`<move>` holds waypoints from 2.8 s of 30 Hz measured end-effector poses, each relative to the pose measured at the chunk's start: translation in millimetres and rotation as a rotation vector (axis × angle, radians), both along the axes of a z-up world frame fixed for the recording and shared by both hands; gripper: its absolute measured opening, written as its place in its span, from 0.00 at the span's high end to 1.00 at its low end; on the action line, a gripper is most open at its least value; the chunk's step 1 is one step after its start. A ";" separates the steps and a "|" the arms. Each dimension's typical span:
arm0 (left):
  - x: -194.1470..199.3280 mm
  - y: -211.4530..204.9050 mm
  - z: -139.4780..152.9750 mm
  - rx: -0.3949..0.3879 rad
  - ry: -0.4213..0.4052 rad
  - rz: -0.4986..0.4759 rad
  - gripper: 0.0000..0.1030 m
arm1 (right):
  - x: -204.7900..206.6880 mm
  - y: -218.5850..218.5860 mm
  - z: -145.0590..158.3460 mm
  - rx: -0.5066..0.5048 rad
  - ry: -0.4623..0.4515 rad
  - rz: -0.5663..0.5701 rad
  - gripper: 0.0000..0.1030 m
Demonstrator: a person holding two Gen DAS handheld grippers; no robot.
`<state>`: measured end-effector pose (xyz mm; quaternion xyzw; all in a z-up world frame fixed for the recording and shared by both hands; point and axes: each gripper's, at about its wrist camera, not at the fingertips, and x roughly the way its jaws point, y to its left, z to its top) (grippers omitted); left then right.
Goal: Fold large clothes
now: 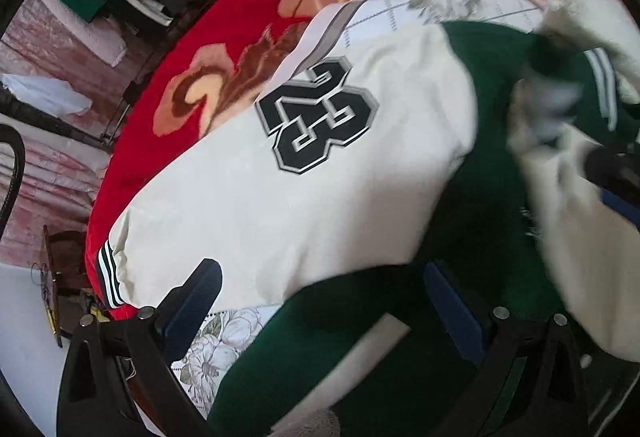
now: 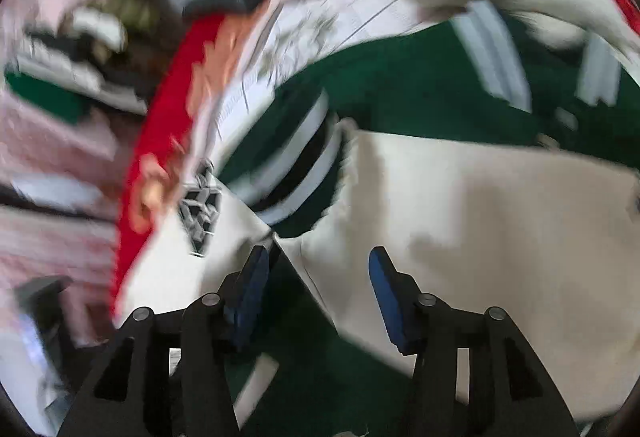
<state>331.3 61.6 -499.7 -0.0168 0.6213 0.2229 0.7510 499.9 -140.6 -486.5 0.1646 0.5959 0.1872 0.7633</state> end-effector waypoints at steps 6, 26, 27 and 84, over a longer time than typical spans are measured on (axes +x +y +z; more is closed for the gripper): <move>42.6 -48.2 34.3 -0.033 -0.067 -0.157 0.00 | -93.5 -172.6 9.2 -0.007 0.166 -0.445 0.47; 175.7 -389.6 -20.1 -0.260 0.113 -1.020 0.00 | -247.9 -350.5 -135.7 0.685 0.233 -1.296 0.81; 177.0 -401.7 -27.5 -0.255 0.135 -1.052 0.00 | -251.3 -351.7 -138.3 0.700 0.228 -1.304 0.83; 162.8 -453.2 -43.3 -0.418 0.215 -1.413 0.96 | -236.9 -358.7 -126.1 0.635 0.255 -1.167 0.89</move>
